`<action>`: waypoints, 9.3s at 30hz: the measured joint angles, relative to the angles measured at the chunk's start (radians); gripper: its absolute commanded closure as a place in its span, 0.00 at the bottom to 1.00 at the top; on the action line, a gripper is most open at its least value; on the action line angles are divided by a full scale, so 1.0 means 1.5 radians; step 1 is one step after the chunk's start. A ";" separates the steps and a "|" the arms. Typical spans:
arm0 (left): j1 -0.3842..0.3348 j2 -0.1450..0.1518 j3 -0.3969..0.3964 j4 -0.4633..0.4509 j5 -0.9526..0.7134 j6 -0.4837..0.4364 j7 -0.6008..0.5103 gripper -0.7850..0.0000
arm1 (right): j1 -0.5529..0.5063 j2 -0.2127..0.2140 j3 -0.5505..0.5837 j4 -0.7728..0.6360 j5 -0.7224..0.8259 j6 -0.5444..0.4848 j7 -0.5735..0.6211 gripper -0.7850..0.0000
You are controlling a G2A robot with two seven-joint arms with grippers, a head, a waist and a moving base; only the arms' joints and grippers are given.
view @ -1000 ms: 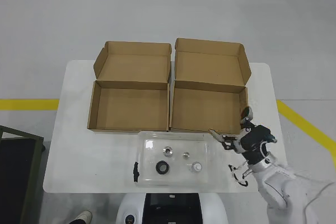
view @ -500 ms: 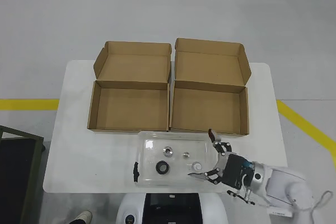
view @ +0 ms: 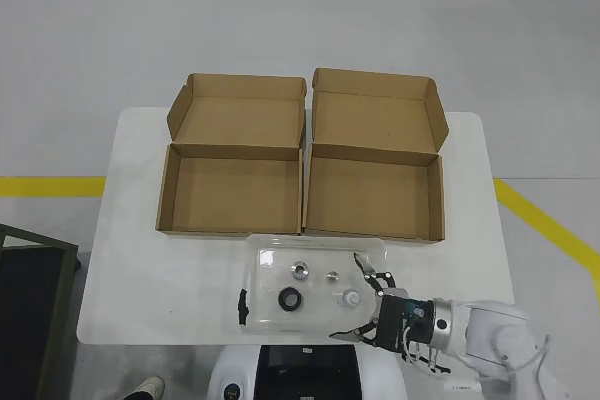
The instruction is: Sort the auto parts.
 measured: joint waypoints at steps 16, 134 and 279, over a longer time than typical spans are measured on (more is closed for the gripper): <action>0.000 0.000 0.000 0.000 0.000 0.000 0.000 0.00 | 0.030 0.062 -0.006 0.090 -0.060 0.000 -0.100 0.00; 0.000 0.000 0.000 0.000 0.000 0.000 0.000 0.00 | 0.182 0.053 -0.180 0.149 0.375 0.490 -0.168 1.00; 0.000 0.000 0.000 0.000 0.000 0.000 0.000 0.00 | 0.193 0.046 -0.216 0.157 -0.144 0.125 0.178 0.38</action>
